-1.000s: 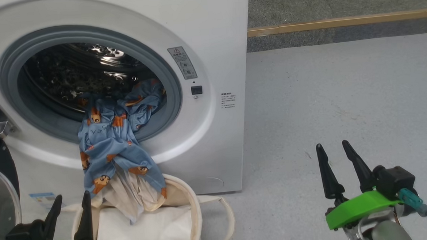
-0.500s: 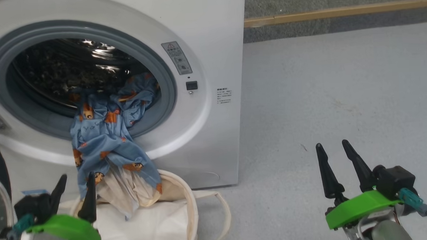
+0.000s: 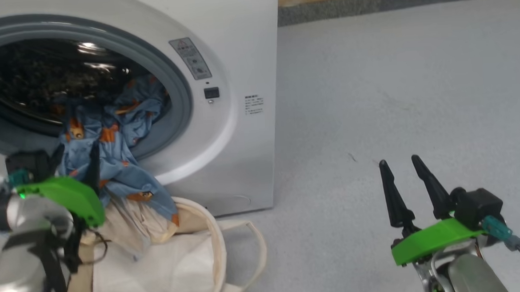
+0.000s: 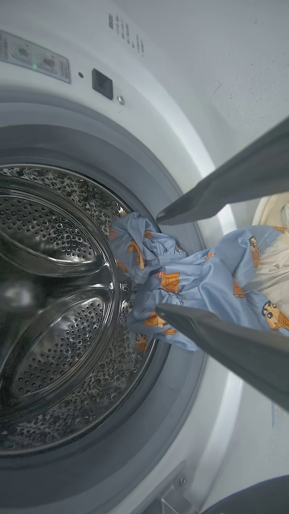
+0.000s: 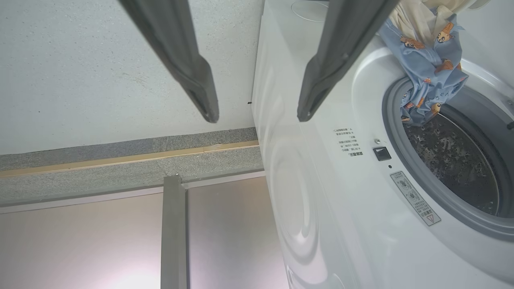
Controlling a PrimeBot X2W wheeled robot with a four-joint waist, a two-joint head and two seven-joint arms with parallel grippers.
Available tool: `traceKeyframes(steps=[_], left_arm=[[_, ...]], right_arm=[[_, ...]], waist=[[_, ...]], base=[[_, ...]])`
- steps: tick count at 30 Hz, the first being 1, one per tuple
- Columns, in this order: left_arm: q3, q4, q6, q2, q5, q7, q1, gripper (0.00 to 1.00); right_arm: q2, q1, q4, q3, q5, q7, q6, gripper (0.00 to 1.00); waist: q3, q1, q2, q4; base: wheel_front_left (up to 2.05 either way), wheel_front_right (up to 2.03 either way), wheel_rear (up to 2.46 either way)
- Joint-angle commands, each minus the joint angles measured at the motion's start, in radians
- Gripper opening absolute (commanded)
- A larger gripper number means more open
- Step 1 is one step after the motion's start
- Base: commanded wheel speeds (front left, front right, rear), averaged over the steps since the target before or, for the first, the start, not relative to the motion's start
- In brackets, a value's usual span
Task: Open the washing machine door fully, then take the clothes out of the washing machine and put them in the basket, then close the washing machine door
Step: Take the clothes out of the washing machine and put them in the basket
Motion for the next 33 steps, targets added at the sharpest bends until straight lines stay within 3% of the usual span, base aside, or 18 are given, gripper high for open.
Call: traceKeyframes(steps=[1, 9, 17, 33], left_arm=[[0.029, 0.018, -0.011, 0.031, 0.004, -0.004, -0.088, 1.00], [-0.008, 0.291, -0.037, 0.025, 0.024, 0.025, -0.333, 1.00], [-0.025, 0.401, -0.043, 0.055, 0.034, 0.057, -0.455, 1.00], [-0.028, 0.447, 0.047, 0.141, 0.030, 0.138, -0.523, 1.00]], right_arm=[[0.006, -0.048, -0.038, 0.026, 0.001, -0.012, 0.001, 1.00], [0.008, -0.105, -0.074, 0.017, 0.003, -0.012, 0.001, 1.00], [0.009, -0.151, -0.108, 0.010, 0.001, -0.012, 0.001, 1.00], [0.011, -0.175, -0.138, 0.006, 0.002, -0.012, 0.001, 1.00]], waist=[[0.026, 0.0000, -0.0001, -0.015], [0.157, 0.0000, -0.0001, -0.047], [0.266, 0.0000, -0.0001, -0.078], [0.395, 0.0000, -0.0001, -0.128]], base=[[0.00, 0.00, 0.00], [0.00, 0.00, 0.00], [0.00, 0.00, 0.00], [0.00, 0.00, 0.00]])
